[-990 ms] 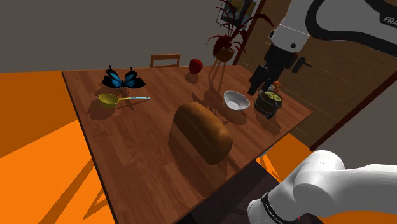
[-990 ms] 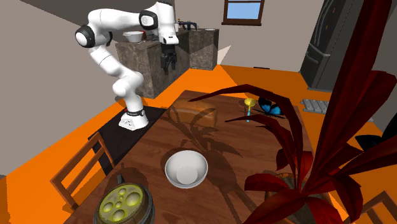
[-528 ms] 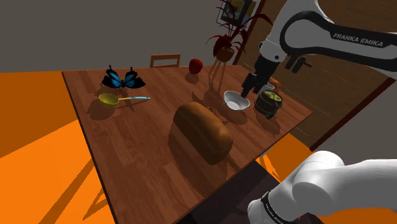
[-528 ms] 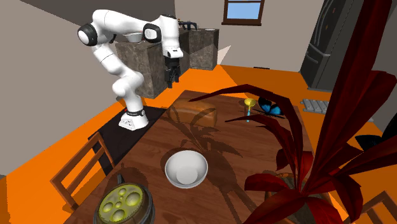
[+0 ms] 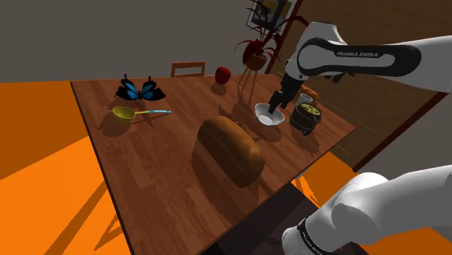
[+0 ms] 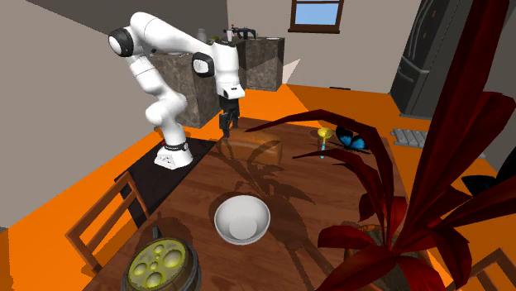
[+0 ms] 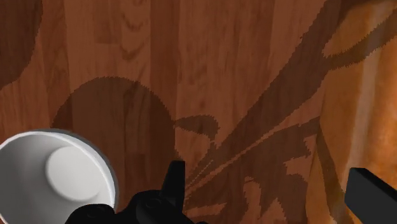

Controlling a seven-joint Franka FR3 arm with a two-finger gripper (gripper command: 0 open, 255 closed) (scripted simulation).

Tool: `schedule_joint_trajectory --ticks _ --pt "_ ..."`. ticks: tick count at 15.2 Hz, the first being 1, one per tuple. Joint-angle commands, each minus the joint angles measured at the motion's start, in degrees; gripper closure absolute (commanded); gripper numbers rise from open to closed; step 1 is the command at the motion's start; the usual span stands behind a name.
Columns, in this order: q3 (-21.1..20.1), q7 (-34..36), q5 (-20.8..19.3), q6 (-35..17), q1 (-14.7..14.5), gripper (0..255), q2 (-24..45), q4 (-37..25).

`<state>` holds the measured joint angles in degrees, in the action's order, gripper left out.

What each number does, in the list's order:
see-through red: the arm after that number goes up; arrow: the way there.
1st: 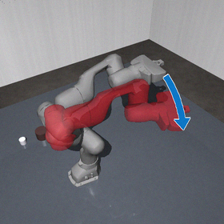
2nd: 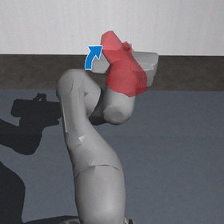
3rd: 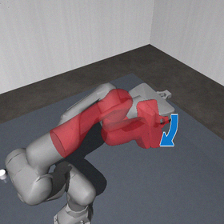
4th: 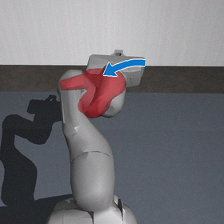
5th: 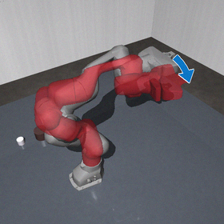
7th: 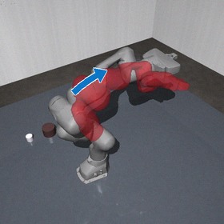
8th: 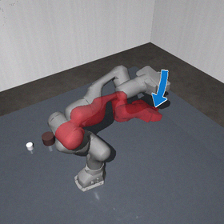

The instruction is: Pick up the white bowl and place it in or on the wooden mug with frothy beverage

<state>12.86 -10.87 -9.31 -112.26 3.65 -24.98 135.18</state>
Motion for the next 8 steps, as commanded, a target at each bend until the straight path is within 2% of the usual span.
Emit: schedule_joint_trajectory --ticks 1,8 --pt "1.4 -1.7 -0.2 -3.0 0.2 0 3.7 -1.2" --pt "6.2 -8.9 1.6 -12.1 1.1 0 17.3 -6.9"
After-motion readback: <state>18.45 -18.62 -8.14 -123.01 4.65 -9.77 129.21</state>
